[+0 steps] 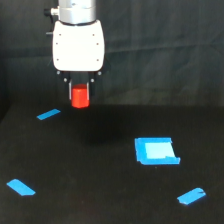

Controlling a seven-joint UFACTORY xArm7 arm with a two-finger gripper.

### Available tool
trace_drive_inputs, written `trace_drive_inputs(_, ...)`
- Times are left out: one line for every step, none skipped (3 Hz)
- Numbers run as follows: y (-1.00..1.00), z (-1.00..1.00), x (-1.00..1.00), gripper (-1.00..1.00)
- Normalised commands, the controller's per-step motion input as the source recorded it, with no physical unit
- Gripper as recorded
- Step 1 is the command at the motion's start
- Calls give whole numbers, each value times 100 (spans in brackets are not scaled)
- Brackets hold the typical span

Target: Pick up the red object from the table

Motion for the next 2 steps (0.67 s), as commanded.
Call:
trace_drive_inputs(-2,5,5,-100)
trace_drive_inputs(1,5,0,-100)
